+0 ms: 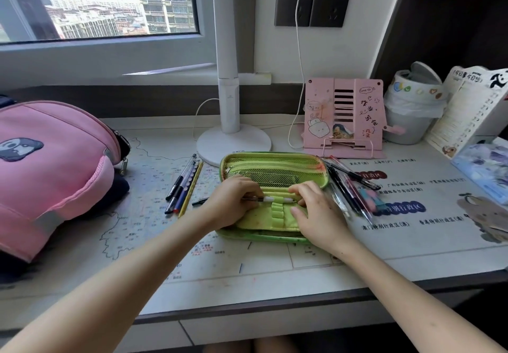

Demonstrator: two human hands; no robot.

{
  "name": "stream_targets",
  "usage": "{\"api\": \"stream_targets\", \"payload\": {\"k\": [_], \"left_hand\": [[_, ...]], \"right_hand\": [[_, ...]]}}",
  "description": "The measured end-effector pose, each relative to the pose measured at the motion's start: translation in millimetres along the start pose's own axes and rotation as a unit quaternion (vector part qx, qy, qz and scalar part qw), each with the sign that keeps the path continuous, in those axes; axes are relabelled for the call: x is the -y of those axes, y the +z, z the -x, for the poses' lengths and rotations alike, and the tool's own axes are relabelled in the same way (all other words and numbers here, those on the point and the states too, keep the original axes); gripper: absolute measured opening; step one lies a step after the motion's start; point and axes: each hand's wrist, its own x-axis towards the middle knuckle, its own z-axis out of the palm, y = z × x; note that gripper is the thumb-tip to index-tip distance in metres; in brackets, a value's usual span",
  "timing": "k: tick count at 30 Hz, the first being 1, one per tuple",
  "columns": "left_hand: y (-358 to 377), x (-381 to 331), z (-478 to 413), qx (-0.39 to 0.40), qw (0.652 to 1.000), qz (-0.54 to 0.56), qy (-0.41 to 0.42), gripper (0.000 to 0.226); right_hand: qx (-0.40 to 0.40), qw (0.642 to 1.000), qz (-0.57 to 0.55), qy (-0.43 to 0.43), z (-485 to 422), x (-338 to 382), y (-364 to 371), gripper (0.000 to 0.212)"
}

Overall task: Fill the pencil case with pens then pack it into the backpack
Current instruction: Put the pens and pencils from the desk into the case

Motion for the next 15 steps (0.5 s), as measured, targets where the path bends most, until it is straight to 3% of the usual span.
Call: {"api": "stream_targets", "payload": {"k": [5,8,12,15], "left_hand": [[4.7,2.0,0.0,0.010,0.997,0.054,-0.054,0.027],[8.5,4.0,-2.0,-0.011,0.997,0.029,-0.067,0.021],[17.8,6.5,1.7,-0.083,0.992,-0.059,-0.073,0.014],[20.6,6.9,4.7,-0.097,0.981,-0.130,-0.104,0.017]], "right_hand": [[-0.008,0.999,-0.035,0.004,0.7,0.8,-2.7,0.022],[-0.083,0.995,-0.049,0.004,6.4,1.8,-6.6,0.015],[-0.241,0.964,0.080,0.075,8.8,-13.9,-23.7,0.012],[-0.180,0.956,0.172,0.155,4.4,-35.6,-38.0,0.016]]}}
